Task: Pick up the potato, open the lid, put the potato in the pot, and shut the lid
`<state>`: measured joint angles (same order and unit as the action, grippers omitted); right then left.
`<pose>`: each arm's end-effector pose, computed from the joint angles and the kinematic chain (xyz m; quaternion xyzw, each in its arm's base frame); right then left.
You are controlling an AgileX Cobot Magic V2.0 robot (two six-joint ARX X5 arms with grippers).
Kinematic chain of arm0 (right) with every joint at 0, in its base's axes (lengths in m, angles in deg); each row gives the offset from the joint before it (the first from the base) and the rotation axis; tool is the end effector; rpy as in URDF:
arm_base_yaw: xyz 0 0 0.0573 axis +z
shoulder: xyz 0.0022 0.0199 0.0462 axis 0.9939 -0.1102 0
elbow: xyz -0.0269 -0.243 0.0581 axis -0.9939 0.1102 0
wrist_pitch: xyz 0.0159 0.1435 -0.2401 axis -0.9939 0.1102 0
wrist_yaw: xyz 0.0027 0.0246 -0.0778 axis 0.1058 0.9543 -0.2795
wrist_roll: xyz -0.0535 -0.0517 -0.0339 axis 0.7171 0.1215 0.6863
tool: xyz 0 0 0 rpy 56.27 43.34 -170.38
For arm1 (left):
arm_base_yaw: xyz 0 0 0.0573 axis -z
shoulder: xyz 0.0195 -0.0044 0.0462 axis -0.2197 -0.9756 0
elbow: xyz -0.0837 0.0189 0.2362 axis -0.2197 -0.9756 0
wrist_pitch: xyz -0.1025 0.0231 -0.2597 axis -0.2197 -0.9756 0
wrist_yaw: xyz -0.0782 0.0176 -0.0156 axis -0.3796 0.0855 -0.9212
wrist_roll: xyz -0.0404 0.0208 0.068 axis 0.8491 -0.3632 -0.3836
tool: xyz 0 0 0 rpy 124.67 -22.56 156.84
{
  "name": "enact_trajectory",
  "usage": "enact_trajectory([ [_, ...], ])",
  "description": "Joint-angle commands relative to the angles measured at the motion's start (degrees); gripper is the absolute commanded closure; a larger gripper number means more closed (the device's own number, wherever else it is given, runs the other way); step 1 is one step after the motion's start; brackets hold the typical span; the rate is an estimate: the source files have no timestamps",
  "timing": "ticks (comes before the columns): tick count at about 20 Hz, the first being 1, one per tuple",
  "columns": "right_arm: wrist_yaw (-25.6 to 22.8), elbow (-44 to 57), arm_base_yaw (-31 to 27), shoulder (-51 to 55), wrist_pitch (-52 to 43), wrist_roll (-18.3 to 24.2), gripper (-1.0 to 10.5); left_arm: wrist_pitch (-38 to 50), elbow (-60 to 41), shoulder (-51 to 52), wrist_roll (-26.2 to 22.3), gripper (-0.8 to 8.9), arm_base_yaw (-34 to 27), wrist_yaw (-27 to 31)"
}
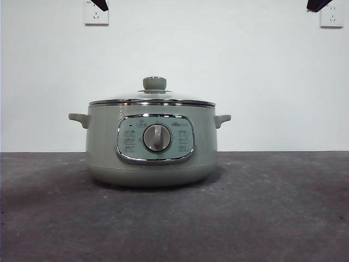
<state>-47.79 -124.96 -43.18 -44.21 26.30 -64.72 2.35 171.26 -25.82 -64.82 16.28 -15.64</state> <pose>0.1771 0.1458 0.3130 -0.1004 0.4248 0.2556 0.8626 0.3089 -0.1790 0.3968 0.1322 0.4402 -0.2874 0.8403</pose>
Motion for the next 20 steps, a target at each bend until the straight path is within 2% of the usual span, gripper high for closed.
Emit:
enact_trajectory([
  [1,0.04,0.63,0.04,0.07,-0.37,-0.48,9.6,0.5,-0.28,0.15,-0.57,8.22,0.31,-0.02],
  [5,-0.11,0.61,0.04,0.07,-0.33,-0.55,9.5,0.48,-2.78,2.75,-0.35,8.22,1.42,0.04],
  [8,-0.52,0.61,0.04,0.07,-0.39,-0.55,9.5,0.5,-12.63,9.31,0.13,8.16,1.88,-0.02],
  [10,-0.7,0.61,0.04,0.07,-0.37,-0.55,9.5,0.48,-18.45,13.79,2.43,8.16,1.86,0.0],
  [11,-0.7,0.61,0.04,0.07,-0.35,-0.55,9.5,0.5,-19.32,15.23,3.67,8.16,1.84,0.0],
  [15,-1.09,0.61,0.04,0.07,-0.37,-0.55,9.5,0.5,-18.6,17.18,3.76,8.16,1.84,0.0],
  [17,-2.21,0.61,0.04,0.07,-0.37,-0.57,9.5,0.5,-18.56,17.18,1.57,8.16,1.81,0.17],
  [18,-2.19,0.61,0.04,0.07,-0.35,-0.55,9.5,0.48,-18.58,17.18,-2.45,8.16,1.66,1.77],
  [20,-2.19,0.61,0.04,0.07,-0.37,-0.55,9.5,0.48,-19.12,18.4,-1.99,8.16,-0.26,4.07],
])
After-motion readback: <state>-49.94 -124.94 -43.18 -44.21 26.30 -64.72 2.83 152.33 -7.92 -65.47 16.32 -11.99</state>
